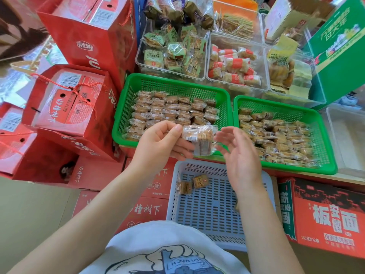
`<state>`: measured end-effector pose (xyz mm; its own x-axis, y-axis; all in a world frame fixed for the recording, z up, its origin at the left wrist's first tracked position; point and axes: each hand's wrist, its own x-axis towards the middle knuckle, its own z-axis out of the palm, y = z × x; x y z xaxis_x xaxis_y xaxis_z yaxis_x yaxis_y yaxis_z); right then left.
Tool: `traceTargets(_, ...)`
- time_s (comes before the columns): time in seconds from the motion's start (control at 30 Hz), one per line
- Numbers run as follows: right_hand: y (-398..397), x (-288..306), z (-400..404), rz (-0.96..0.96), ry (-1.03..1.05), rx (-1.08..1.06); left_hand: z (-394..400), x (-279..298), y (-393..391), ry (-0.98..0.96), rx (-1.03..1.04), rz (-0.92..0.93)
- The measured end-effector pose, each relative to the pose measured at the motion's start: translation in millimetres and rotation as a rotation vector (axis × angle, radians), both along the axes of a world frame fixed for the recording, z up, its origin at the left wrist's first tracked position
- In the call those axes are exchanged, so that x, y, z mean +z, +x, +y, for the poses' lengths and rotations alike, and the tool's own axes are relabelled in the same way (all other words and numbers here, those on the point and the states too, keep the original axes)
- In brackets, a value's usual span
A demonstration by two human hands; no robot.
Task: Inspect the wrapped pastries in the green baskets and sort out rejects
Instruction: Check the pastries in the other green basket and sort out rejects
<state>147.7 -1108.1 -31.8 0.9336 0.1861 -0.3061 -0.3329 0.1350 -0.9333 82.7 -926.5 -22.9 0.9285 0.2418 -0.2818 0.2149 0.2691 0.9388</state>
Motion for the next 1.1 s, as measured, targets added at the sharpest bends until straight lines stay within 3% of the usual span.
traceTargets(0.13,-3.0,23.4,1.6,-0.377,-0.441,0.265,-2.1,-8.1,0.1,0.086,0.004,0.031)
traceTargets(0.2,-2.9,24.5,4.2,-0.486,-0.585,0.261,-3.4,-11.0,-0.1,0.161,0.002,0.02)
traceTargets(0.53,-1.0,11.0,8.3,-0.575,-0.81,0.349,-1.3,-20.2,-4.0,0.42,-0.065,-0.029)
traceTargets(0.7,1.0,13.8,7.9,-0.646,-0.688,0.377,0.3,-22.7,-1.6,0.343,-0.003,-0.007)
traceTargets(0.83,-0.7,14.5,10.8,-0.499,-0.522,0.402,3.8,-29.6,3.0,0.533,-0.011,-0.113)
traceTargets(0.9,-0.6,15.0,12.9,-0.486,-0.49,0.381,4.0,-26.4,5.0,0.459,-0.109,-0.102)
traceTargets(0.97,-1.0,14.2,14.7,-0.488,-0.484,0.358,3.2,-23.4,6.4,0.243,-0.171,-0.036)
traceTargets(1.1,-2.3,9.7,17.2,-0.502,-0.495,0.311,2.8,-21.5,7.7,-0.061,-0.068,0.069)
